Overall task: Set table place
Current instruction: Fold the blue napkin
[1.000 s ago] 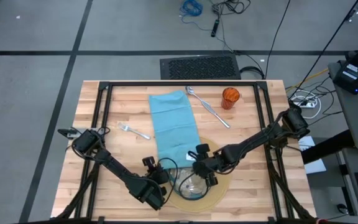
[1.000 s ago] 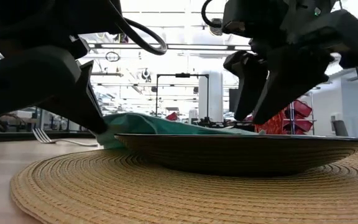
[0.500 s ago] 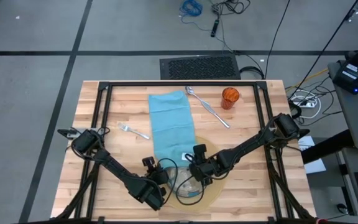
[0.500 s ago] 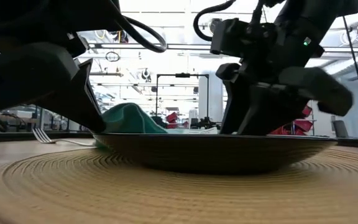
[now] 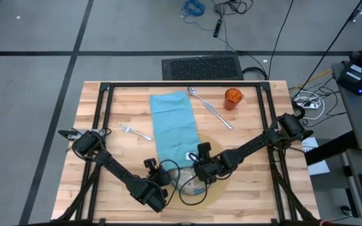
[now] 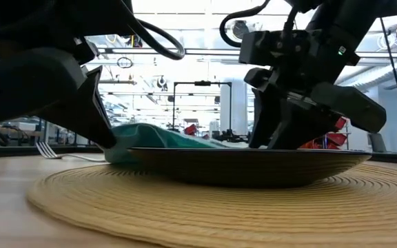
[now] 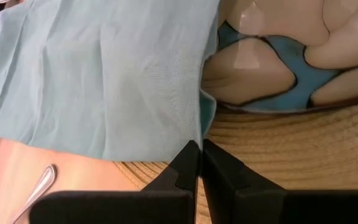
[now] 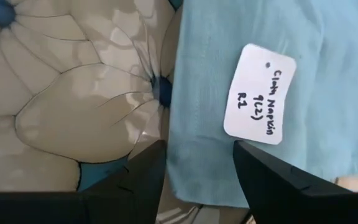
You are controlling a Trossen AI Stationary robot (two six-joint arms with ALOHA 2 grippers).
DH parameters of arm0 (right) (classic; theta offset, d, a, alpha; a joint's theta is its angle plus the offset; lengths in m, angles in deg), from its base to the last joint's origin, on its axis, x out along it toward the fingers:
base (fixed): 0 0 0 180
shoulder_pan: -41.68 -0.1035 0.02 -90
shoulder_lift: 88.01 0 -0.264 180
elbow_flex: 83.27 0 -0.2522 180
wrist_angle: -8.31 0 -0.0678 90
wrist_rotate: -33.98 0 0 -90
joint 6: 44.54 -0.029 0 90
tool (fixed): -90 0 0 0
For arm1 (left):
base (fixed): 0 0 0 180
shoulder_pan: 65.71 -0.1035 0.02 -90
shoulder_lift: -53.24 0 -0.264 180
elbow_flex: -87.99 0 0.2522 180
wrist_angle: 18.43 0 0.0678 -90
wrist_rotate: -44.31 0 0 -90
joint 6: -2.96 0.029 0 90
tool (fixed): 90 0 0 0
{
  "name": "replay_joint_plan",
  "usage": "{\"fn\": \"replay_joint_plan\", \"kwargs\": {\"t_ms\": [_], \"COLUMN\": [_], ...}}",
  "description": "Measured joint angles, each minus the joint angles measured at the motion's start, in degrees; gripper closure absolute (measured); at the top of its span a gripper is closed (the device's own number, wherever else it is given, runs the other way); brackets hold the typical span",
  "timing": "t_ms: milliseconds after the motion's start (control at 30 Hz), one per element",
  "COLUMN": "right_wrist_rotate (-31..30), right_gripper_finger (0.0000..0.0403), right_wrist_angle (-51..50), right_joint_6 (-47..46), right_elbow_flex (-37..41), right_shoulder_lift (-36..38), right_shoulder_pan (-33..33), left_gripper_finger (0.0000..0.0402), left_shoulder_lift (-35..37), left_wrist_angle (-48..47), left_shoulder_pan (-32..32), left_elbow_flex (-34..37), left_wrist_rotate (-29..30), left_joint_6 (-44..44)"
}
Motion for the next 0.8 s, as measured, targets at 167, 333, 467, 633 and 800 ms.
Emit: {"fn": "replay_joint_plan", "kwargs": {"t_ms": [167, 333, 467, 633, 800], "right_wrist_rotate": [-1.9, -2.7, -2.6, -1.6, -0.5], "right_gripper_finger": [0.0220, 0.0220, 0.0220, 0.0220, 0.0220], "right_wrist_angle": [-0.7, -1.0, -0.9, -0.8, 1.4], "right_joint_6": [-0.2, -0.2, -0.4, -0.4, -0.5], "right_elbow_flex": [0.0, -0.5, -1.3, -2.2, -3.4], "right_shoulder_lift": [0.0, 0.1, 0.1, 0.2, 0.2], "right_shoulder_pan": [-0.2, -0.2, -0.2, -1.1, -2.6], "left_gripper_finger": [0.0401, 0.0401, 0.0401, 0.0402, 0.0401], "left_shoulder_lift": [0.0, 0.0, 0.0, 0.1, 0.1], "left_wrist_angle": [0.0, 0.0, -0.1, -3.4, -7.4], "left_shoulder_pan": [0.0, 0.0, 0.0, 0.2, 0.2], "left_elbow_flex": [-0.7, -2.3, -3.3, -4.9, -6.5], "left_wrist_rotate": [0.0, 0.0, 0.5, 1.7, 3.0], "left_joint_6": [1.1, 3.1, 4.1, 3.8, 2.5]}}
